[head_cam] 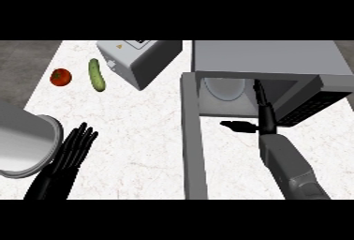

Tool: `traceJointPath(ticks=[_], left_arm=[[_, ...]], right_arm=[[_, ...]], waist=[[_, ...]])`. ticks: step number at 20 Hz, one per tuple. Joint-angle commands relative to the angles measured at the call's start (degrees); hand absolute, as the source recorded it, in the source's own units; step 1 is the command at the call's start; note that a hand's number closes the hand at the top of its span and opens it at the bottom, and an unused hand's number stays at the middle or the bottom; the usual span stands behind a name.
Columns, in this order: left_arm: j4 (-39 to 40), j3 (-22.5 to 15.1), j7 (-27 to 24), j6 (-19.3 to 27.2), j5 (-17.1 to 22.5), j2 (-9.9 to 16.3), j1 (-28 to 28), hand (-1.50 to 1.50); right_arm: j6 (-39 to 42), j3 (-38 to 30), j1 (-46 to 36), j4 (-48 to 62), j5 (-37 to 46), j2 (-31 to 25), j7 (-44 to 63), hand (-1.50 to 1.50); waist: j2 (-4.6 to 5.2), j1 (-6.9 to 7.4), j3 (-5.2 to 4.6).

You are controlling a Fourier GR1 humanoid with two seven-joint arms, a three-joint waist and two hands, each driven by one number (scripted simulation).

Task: Pick up the milk, place it into the microwave and close the microwave

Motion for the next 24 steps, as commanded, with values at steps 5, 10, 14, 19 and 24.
traceJointPath(ticks=[5, 10, 14, 19, 24], left_arm=[[2.2, -0.7, 1.2, 0.5, -1.3, -1.0, -2.8, -1.5], [-0.4, -4.5, 2.7, -3.3, 1.0, -1.2, 1.0, -1.5], [-0.3, -6.0, 5.3, -3.2, -2.7, 0.4, -0.5, 1.5], [1.8, -5.7, 2.8, -4.5, -6.5, 3.2, -0.8, 1.5], [7.3, -10.9, 2.3, -4.9, -15.8, 4.6, -7.9, 1.5]], right_arm=[[9.5, 1.4, 10.3, -5.9, -1.7, 1.3, -3.3, -1.5], [19.8, -0.3, 19.8, -7.7, -5.2, 1.4, -11.0, -1.5], [23.5, 1.5, 21.9, -16.4, -6.8, 2.6, -6.2, -1.5], [26.8, 3.6, 30.7, -30.6, -9.1, 1.9, -2.1, -1.5], [26.9, 7.0, 39.4, -42.0, -8.8, 2.3, 1.3, -1.5]], waist=[[-0.28, -2.47, 0.1], [-0.34, -2.68, 0.15], [-0.61, -3.15, 0.05], [-0.62, -3.29, 0.0], [-0.58, -4.13, -0.04]])
